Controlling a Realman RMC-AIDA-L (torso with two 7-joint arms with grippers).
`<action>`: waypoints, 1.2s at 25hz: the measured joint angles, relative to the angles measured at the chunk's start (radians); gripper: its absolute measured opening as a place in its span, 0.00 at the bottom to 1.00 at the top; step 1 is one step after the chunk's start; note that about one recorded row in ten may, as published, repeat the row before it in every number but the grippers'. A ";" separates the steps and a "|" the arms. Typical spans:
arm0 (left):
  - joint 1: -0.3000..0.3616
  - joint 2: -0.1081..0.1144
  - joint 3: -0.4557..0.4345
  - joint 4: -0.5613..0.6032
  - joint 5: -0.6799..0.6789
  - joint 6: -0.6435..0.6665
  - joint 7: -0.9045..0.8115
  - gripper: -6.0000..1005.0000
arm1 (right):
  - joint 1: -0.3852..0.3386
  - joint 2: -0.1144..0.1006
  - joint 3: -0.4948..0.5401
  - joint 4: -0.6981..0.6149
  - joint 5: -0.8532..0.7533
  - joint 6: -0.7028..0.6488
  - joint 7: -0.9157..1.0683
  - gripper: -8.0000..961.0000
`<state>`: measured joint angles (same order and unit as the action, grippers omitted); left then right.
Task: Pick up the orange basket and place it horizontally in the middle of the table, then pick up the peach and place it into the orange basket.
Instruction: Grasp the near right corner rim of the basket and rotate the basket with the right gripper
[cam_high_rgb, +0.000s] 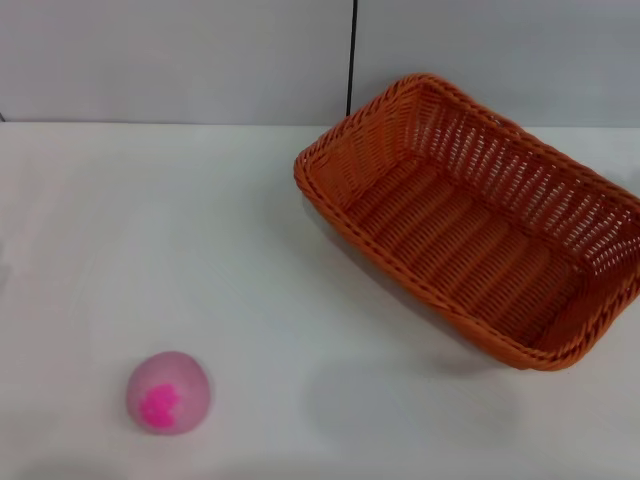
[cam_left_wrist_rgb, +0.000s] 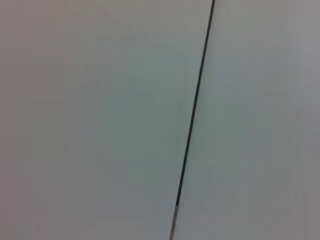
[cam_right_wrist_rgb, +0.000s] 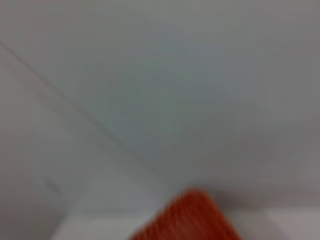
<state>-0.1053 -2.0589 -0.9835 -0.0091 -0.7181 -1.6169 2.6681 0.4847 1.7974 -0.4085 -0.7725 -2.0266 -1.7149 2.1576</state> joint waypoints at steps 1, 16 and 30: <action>0.003 0.000 0.000 0.001 -0.001 -0.003 -0.011 0.82 | 0.059 -0.022 0.010 -0.011 -0.120 -0.036 0.057 0.73; 0.020 -0.009 0.010 -0.003 0.005 -0.009 -0.030 0.82 | 0.206 -0.012 -0.297 -0.033 -0.334 0.144 0.217 0.72; 0.017 -0.010 0.014 -0.018 0.008 -0.011 -0.072 0.82 | 0.213 0.110 -0.387 -0.022 -0.338 0.343 0.121 0.70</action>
<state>-0.0878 -2.0693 -0.9694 -0.0268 -0.7101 -1.6277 2.5957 0.6978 1.9075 -0.7954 -0.7941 -2.3648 -1.3722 2.2781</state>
